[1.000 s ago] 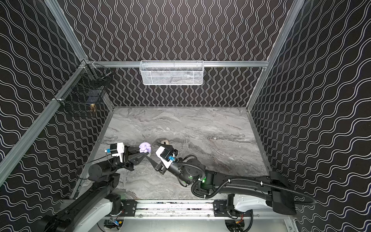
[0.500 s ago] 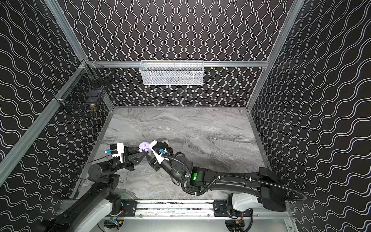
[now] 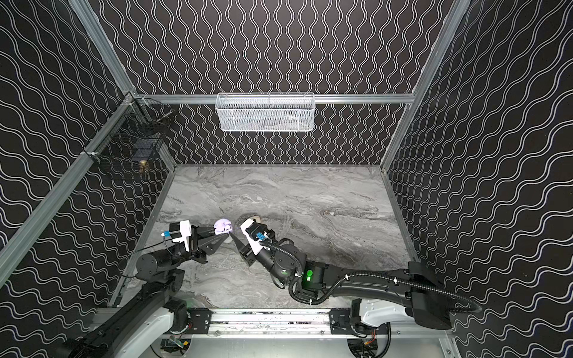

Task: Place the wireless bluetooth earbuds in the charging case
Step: 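Open the right gripper and draw it back from the case, then move the right gripper over the second lilac earbud on the table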

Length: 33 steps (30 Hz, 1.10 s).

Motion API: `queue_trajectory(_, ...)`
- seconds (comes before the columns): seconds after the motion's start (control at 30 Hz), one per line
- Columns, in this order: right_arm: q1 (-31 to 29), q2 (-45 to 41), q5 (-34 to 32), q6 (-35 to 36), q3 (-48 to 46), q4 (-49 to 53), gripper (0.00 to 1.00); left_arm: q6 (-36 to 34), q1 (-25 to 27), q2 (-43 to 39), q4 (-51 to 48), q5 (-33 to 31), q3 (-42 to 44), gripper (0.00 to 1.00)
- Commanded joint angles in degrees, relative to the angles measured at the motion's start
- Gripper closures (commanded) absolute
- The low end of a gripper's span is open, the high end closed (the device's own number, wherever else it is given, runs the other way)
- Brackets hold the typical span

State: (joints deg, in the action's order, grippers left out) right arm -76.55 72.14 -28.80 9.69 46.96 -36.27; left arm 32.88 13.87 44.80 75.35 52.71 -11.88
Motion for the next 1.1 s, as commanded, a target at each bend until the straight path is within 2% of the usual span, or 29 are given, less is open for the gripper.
queue_trajectory(0.0,-0.1,-0.7,-0.6,-0.4,0.6,0.6,0.46,0.5,-0.1,0.3,2.4,0.0,0.0,1.0)
queue_trajectory(0.13,-0.2,-3.3,3.2,-0.5,-1.1,-0.1,0.5,1.1,-0.1,0.7,3.8,0.1,0.2,1.0)
queue_trajectory(0.2,-0.1,-4.4,4.9,-0.7,-1.0,0.9,0.56,1.0,-0.1,1.0,3.7,0.5,-0.1,1.0)
queue_trajectory(0.27,-0.1,-5.0,5.0,-1.6,-0.6,1.6,0.65,1.0,-0.1,1.0,3.4,0.4,-0.1,1.0)
queue_trajectory(0.33,-0.1,-5.3,2.4,-1.9,-0.3,1.9,0.69,0.9,-0.1,0.7,3.1,0.2,0.0,1.0)
queue_trajectory(0.43,0.8,-5.9,-3.2,-5.9,2.2,11.0,0.7,-1.2,-0.1,-0.7,-1.9,-0.4,-0.7,1.0)
queue_trajectory(0.5,2.6,-6.8,-3.6,-11.8,1.9,17.2,0.67,-2.8,-0.1,-2.0,-5.4,-1.8,-0.7,1.0)
queue_trajectory(0.57,6.1,-7.4,0.6,-18.0,0.3,23.0,0.64,-5.1,-0.1,-3.2,-10.4,-3.8,-1.2,1.0)
queue_trajectory(0.67,10.8,-6.8,7.4,-22.7,-3.0,26.8,0.55,-8.3,-0.1,-4.6,-20.0,-7.8,-2.7,1.0)
queue_trajectory(0.77,17.2,-2.0,14.9,-28.4,-2.8,31.6,0.54,-10.7,-0.1,-6.3,-29.1,-12.8,-4.1,1.0)
queue_trajectory(0.9,20.9,7.8,17.8,-35.5,1.8,39.2,0.55,-13.5,-0.1,-7.9,-38.0,-19.4,-5.8,1.0)
queue_trajectory(1.07,21.4,21.3,24.0,-39.2,10.8,47.3,0.55,-13.7,-0.2,-6.6,-36.8,-19.9,-5.7,1.0)
